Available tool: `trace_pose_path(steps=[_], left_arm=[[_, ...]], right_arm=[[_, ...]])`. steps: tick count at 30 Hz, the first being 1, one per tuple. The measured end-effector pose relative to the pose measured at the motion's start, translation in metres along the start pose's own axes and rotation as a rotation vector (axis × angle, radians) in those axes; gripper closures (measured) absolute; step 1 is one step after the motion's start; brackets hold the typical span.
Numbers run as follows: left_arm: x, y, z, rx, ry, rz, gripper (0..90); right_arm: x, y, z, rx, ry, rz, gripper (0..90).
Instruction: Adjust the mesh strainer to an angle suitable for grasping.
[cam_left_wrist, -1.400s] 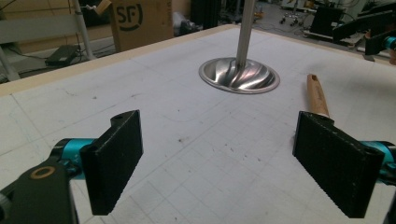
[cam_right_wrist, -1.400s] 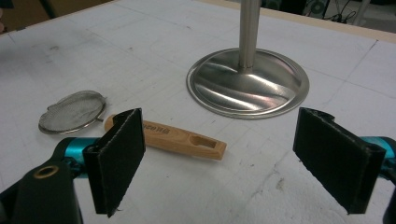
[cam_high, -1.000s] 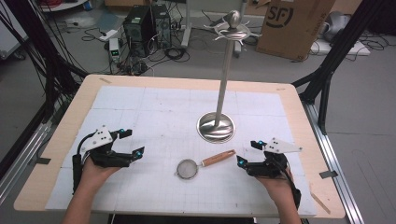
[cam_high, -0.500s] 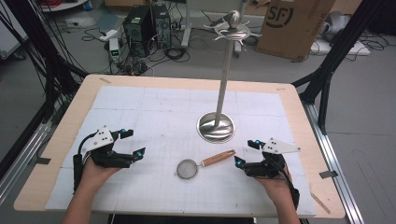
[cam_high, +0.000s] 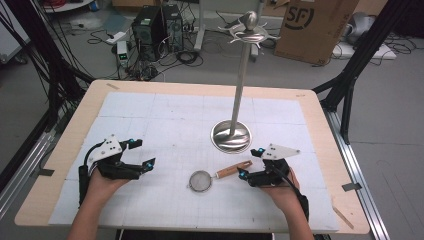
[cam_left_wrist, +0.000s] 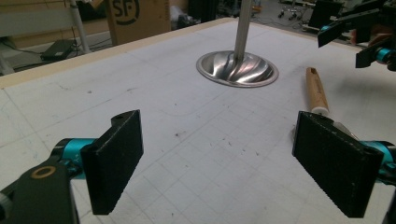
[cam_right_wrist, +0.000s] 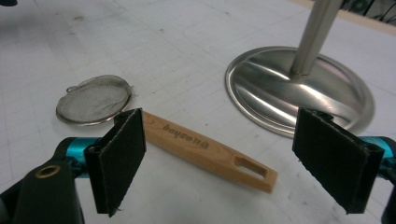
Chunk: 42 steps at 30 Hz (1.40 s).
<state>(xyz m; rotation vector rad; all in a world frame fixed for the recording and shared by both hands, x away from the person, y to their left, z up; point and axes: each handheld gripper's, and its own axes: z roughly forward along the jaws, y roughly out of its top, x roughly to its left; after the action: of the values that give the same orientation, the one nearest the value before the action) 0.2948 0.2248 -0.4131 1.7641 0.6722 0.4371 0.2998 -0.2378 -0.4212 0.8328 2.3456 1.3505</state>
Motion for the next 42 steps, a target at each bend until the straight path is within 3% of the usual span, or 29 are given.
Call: trace_pose_path(steps=[3, 7, 12, 16, 25, 31, 37, 42], left_arm=[[0.000, 0.000, 0.000, 0.000, -0.001, 0.001, 16.9], [0.001, 0.000, -0.001, -0.001, 0.000, 0.002, 16.9], [0.000, 0.000, 0.000, 0.004, -0.001, -0.001, 17.0], [0.001, 0.000, -0.001, 0.007, -0.001, -0.004, 17.1], [0.001, 0.000, 0.000, 0.009, 0.001, -0.003, 17.1], [0.001, 0.000, 0.000, 0.009, 0.001, -0.005, 17.1], [0.001, 0.000, 0.000, 0.009, 0.000, -0.004, 17.2], [0.001, -0.001, 0.000, 0.013, 0.004, -0.004, 17.2]], right_arm=[[-0.001, 0.008, 0.013, 0.043, -0.001, -0.002, 21.9], [-0.001, 0.016, 0.022, 0.052, -0.014, -0.019, 31.5], [-0.003, 0.016, 0.028, 0.105, -0.052, 0.009, 51.9], [-0.007, 0.013, 0.030, 0.161, -0.048, 0.030, 61.7], [-0.010, 0.008, 0.031, 0.217, -0.039, 0.054, 68.2], [-0.001, 0.003, 0.027, 0.253, -0.013, 0.039, 67.4], [0.005, 0.010, 0.017, 0.182, 0.009, 0.044, 63.5], [0.017, 0.013, 0.017, 0.187, 0.058, 0.032, 56.1]])
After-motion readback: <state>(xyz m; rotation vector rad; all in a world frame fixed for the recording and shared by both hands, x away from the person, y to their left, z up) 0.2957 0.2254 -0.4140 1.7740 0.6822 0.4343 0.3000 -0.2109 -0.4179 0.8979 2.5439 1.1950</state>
